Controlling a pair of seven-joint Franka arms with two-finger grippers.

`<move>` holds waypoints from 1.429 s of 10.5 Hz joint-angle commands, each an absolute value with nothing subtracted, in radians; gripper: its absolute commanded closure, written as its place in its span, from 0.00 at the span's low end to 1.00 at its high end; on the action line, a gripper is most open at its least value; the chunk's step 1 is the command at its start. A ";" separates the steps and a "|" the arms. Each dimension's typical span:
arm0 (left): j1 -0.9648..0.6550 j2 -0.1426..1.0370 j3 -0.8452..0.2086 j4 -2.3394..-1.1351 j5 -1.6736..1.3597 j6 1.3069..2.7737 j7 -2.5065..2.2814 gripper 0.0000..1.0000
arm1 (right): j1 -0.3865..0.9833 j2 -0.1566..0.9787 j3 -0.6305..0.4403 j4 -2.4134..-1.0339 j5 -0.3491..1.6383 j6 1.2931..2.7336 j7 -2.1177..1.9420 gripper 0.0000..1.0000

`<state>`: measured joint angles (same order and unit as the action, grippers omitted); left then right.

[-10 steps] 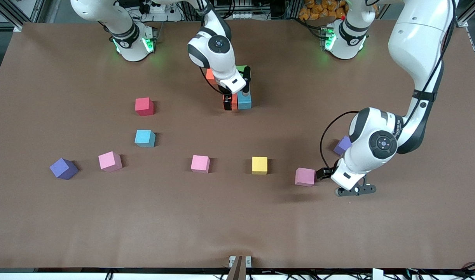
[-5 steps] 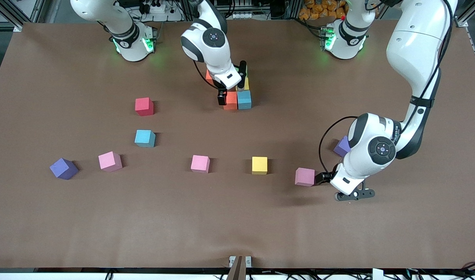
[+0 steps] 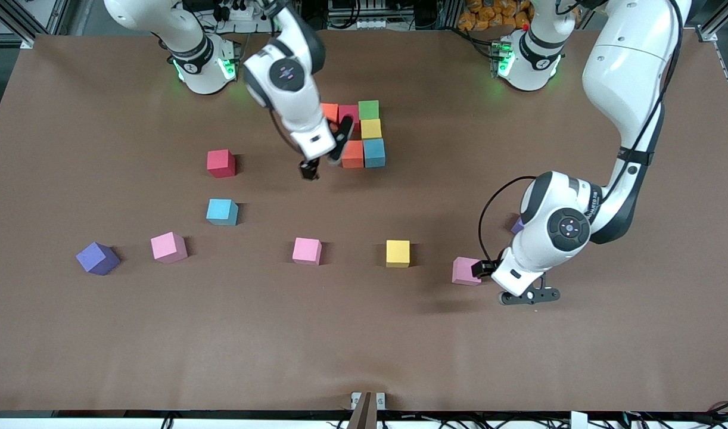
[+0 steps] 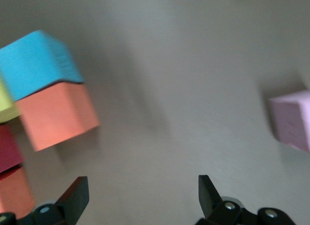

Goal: Form number 2 with 11 blocks
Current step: 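Raise the right gripper and reach it to the pink cube, then grasp a pink cube with the right gripper while the left gripper grasps another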

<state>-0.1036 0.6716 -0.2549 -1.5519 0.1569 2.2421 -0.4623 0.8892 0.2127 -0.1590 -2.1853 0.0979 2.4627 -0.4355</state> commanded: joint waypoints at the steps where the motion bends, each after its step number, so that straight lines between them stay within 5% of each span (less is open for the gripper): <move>1: -0.115 0.676 -0.247 -1.534 0.166 2.215 -0.491 0.00 | 0.806 0.236 -0.146 -2.117 0.098 2.459 -0.103 0.00; 5: -0.124 0.701 -0.245 -1.537 0.170 2.214 -0.519 0.00 | 0.723 0.406 -0.147 -1.906 0.097 2.456 0.496 0.00; 9: -0.115 0.710 -0.224 -1.539 0.175 2.214 -0.511 0.00 | 0.652 0.586 -0.147 -1.705 0.101 2.447 0.595 0.00; 15: -0.117 0.713 -0.222 -1.542 0.176 2.214 -0.509 0.00 | 0.644 0.660 -0.147 -1.652 0.133 2.447 0.597 0.00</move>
<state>-0.1090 0.7108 -0.2272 -1.5514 0.1569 2.2273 -0.4978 0.6577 0.6411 -0.1591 -1.6837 0.1160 2.4612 0.5842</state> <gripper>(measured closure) 0.000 0.000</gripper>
